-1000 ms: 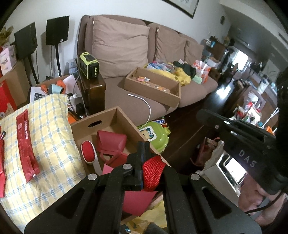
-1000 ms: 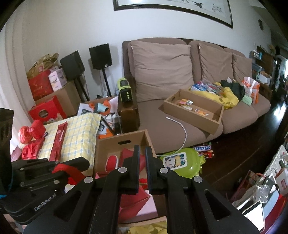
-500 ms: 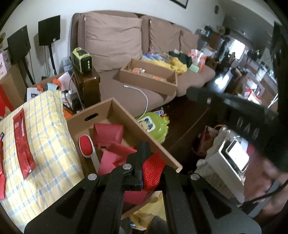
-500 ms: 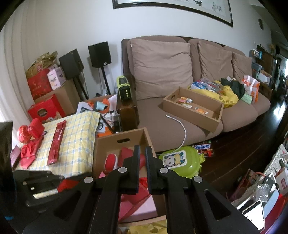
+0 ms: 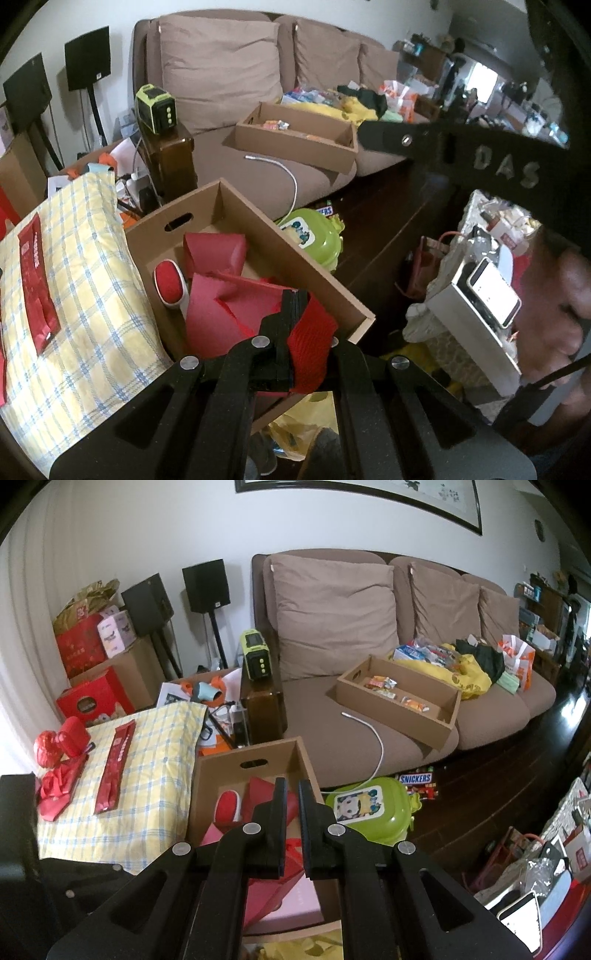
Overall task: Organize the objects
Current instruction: 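Push the red gift bag down into the cardboard box with both grippers, then open both grippers to release the bag's red straps inside the box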
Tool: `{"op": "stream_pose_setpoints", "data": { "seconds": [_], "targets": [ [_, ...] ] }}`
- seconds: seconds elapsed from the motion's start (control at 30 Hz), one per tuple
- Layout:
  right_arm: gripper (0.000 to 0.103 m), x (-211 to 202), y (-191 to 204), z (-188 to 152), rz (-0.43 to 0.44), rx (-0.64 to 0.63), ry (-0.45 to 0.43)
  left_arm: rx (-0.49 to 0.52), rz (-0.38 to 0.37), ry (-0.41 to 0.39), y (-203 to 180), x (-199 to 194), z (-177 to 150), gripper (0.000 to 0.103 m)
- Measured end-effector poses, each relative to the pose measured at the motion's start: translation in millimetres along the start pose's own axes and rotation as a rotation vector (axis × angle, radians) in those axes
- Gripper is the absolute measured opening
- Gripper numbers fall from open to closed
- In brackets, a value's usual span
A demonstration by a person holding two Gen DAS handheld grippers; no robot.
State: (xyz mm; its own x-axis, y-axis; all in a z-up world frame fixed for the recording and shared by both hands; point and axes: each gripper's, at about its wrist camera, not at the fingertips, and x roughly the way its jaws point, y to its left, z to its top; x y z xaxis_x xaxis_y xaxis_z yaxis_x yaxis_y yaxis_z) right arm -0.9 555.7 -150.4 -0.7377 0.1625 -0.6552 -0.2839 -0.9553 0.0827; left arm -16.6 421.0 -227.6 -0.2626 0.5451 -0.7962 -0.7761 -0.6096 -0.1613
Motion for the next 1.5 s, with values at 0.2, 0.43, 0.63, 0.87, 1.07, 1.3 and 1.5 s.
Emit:
{"op": "stream_pose_setpoints", "data": {
  "seconds": [0.2,0.43,0.63,0.87,1.07,1.3,1.5],
  "targets": [
    [0.006,0.9,-5.9,-0.4,-0.008,0.014,0.007,-0.017,0.008,0.034,6.0,16.6,-6.4,0.000],
    [0.007,2.0,-6.5,-1.3,-0.008,0.011,0.012,-0.033,0.006,0.089,10.6,37.5,-19.3,0.000],
    [0.006,3.2,-5.4,-1.2,-0.009,0.011,0.016,-0.028,0.017,0.151,14.4,54.1,-33.6,0.000],
    [0.006,8.1,-1.2,-4.3,-0.007,0.001,0.029,-0.013,0.039,0.238,20.5,81.1,-54.1,0.000],
    [0.006,10.6,0.0,-4.9,-0.009,-0.004,0.039,-0.038,0.022,0.285,22.3,90.3,-74.6,0.000],
    [0.006,13.5,6.6,-5.1,-0.005,-0.023,0.050,-0.011,-0.025,0.361,-1.5,101.3,-105.5,0.000],
    [0.006,14.9,8.2,-5.2,-0.005,-0.027,0.056,0.000,-0.090,0.337,-27.6,83.0,-101.9,0.000]
  ]
}}
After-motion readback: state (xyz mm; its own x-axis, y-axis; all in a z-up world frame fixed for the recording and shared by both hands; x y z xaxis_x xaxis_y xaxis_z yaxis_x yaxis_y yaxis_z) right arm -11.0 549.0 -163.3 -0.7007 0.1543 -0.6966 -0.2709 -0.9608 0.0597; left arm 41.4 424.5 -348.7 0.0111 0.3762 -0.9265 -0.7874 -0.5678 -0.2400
